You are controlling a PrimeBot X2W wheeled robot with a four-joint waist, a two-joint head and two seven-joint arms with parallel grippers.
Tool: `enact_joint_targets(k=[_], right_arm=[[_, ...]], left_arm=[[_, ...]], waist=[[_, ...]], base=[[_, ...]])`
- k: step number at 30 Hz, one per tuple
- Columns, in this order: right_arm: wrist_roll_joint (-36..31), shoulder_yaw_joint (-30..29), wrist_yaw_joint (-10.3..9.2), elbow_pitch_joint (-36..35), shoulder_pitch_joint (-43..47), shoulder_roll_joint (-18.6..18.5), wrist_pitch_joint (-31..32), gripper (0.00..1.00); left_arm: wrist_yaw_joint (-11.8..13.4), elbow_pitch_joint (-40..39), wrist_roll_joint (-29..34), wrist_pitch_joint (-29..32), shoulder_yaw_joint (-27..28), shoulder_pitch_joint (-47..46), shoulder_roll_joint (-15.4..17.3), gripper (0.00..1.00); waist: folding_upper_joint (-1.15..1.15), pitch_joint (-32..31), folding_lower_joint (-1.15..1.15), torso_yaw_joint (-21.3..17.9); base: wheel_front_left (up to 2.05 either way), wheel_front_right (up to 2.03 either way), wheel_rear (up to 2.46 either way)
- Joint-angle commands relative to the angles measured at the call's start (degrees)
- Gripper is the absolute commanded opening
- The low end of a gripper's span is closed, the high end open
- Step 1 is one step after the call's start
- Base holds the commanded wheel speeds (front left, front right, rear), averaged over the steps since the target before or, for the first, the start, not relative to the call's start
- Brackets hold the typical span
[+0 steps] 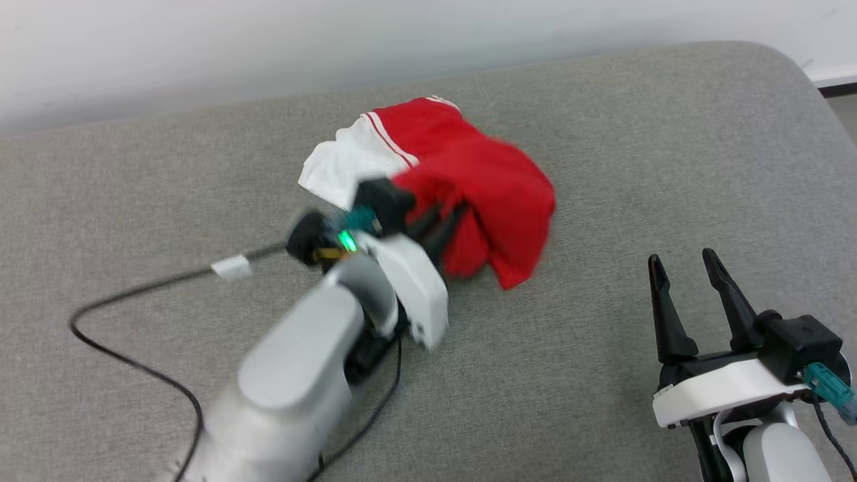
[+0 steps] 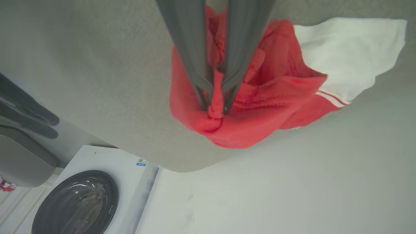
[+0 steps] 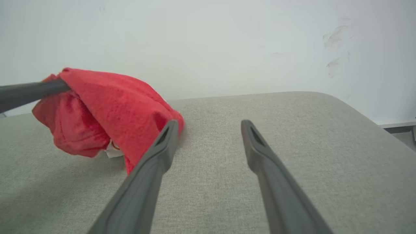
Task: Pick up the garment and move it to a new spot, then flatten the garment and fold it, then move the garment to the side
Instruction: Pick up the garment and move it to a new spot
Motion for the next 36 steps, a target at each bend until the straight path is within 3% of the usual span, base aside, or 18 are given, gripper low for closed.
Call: enact_joint_targets(k=[1, 8, 10, 11, 19, 30, 36], right_arm=[[0.3, 0.1, -0.03, 0.1, -1.0, 0.1, -0.4, 1.00], [-0.2, -0.1, -0.03, 0.6, -2.2, 0.0, -0.8, 1.00], [-0.6, -0.8, -0.04, 0.5, -2.0, 0.0, -0.8, 1.00], [-0.8, -1.1, -0.04, 0.6, -1.9, 0.0, -0.8, 1.00], [-1.9, -2.6, -0.03, -0.1, -0.5, 0.1, 0.4, 1.00], [-1.8, -3.4, -0.04, -1.1, 1.8, 0.0, 1.6, 1.00], [-1.3, -3.5, -0.04, -1.2, 3.4, 0.0, 2.6, 1.00]], left_arm=[[0.0, 0.4, 0.2, -0.1, -1.7, 1.6, -0.3, 0.00], [0.0, 2.0, -0.6, -1.2, -10.7, 8.6, 0.3, 0.01], [0.0, 1.3, -0.4, -2.4, -11.9, 9.1, 0.6, 0.45], [0.0, 1.0, 0.0, -3.4, -12.2, 9.4, 0.8, 1.00], [5.0, -4.3, 1.0, -11.4, -8.0, 11.3, 1.8, 1.00], [13.0, -14.3, -0.2, -12.7, 8.6, 18.4, 5.6, 1.00], [14.5, -15.8, 1.6, -12.7, 16.9, 24.1, 7.9, 1.00]], waist=[[0.00, 0.6, 0.00, 0.5], [0.00, 1.2, 0.00, 2.9], [0.00, 1.0, 0.00, 4.0], [0.00, 0.6, 0.00, 4.5], [0.00, -2.1, 0.00, 8.3], [0.00, -5.4, 0.00, 11.4], [0.00, -7.1, 0.00, 11.8]], base=[[0.00, 0.00, 0.00], [0.00, 0.00, 0.00], [0.00, 0.00, 0.00], [0.00, 0.00, 0.00], [0.00, 0.00, 0.00], [0.00, 0.00, 0.00], [0.00, 0.00, 0.00]])
